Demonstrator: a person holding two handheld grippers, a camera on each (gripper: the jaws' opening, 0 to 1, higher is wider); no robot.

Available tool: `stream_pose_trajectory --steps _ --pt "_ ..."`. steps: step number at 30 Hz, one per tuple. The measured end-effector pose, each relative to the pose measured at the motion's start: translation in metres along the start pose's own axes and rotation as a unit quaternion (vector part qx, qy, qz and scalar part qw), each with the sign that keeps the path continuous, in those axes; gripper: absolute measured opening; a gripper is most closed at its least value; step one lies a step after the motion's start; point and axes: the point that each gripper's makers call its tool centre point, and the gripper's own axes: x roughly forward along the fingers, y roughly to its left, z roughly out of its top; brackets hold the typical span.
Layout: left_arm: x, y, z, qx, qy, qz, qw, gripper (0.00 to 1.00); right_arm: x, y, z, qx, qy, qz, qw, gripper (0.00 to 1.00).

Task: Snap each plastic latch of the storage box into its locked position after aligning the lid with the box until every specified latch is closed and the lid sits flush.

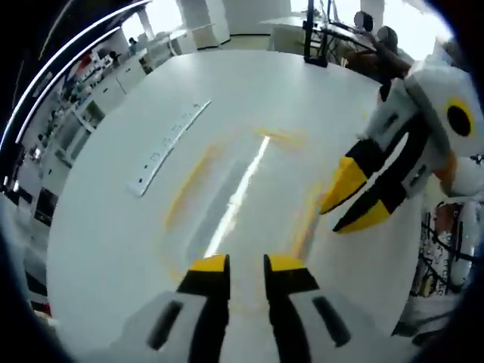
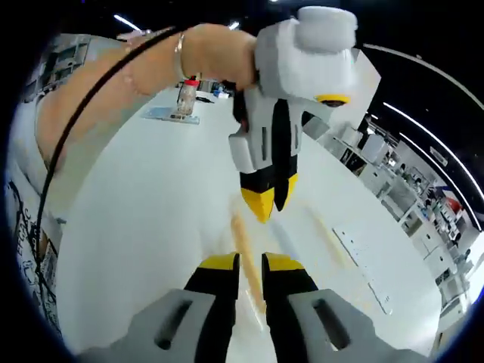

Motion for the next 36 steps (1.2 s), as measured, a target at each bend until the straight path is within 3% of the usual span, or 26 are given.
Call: stream_pose_trajectory --steps 1,2,6,9,14,16,17,20,22,24,26,27,31,32,36 --pt "-0.001 0.000 0.002 0.002 -0.005 0.002 1.0000 0.17 -0.002 -0.001 0.001 0.002 -0.003 -0.002 1.0000 0.14" --pt "-0.018 0.006 0.013 -0.003 -0.051 0.035 0.9981 0.17 -0.021 -0.015 0.010 0.006 -0.030 -0.023 0.9993 0.14" --pt "-0.041 0.005 0.014 0.006 -0.091 0.065 0.9937 0.17 -0.045 -0.033 0.015 0.016 -0.062 -0.048 0.9968 0.15" --pt "-0.064 0.013 0.010 0.015 -0.128 0.105 0.9860 0.20 -0.066 -0.045 0.019 0.021 -0.091 -0.079 0.9925 0.17" --pt "-0.111 0.017 -0.001 0.020 -0.213 0.163 0.9632 0.26 -0.106 -0.058 0.016 0.039 -0.133 -0.128 0.9821 0.21" --pt "-0.130 0.016 -0.009 0.020 -0.246 0.191 0.9501 0.28 -0.125 -0.062 0.012 0.047 -0.149 -0.151 0.9762 0.21" --pt "-0.143 0.017 -0.016 0.010 -0.269 0.210 0.9398 0.28 -0.137 -0.064 0.009 0.047 -0.156 -0.167 0.9723 0.21" --pt "-0.163 0.011 -0.033 0.001 -0.307 0.231 0.9233 0.32 -0.161 -0.066 0.000 0.047 -0.166 -0.201 0.9643 0.22" --pt "-0.178 0.007 -0.048 -0.009 -0.334 0.249 0.9092 0.33 -0.178 -0.066 -0.007 0.053 -0.177 -0.224 0.9569 0.22" --pt "-0.188 0.001 -0.064 -0.010 -0.350 0.262 0.8991 0.33 -0.194 -0.064 -0.010 0.058 -0.197 -0.246 0.9473 0.23" --pt "-0.202 -0.002 -0.078 -0.023 -0.378 0.285 0.8805 0.34 -0.208 -0.059 -0.014 0.066 -0.219 -0.263 0.9373 0.23" --pt "-0.210 -0.004 -0.087 -0.030 -0.398 0.299 0.8666 0.34 -0.216 -0.056 -0.020 0.065 -0.225 -0.278 0.9317 0.24" --pt "-0.224 -0.001 -0.116 -0.057 -0.423 0.349 0.8342 0.41 -0.227 -0.052 -0.045 0.056 -0.206 -0.325 0.9212 0.25" --pt "-0.227 0.002 -0.130 -0.073 -0.427 0.373 0.8207 0.43 -0.232 -0.050 -0.060 0.059 -0.199 -0.348 0.9143 0.26" --pt "-0.227 0.004 -0.168 -0.100 -0.427 0.424 0.7926 0.45 -0.238 -0.041 -0.089 0.073 -0.197 -0.367 0.9063 0.27"
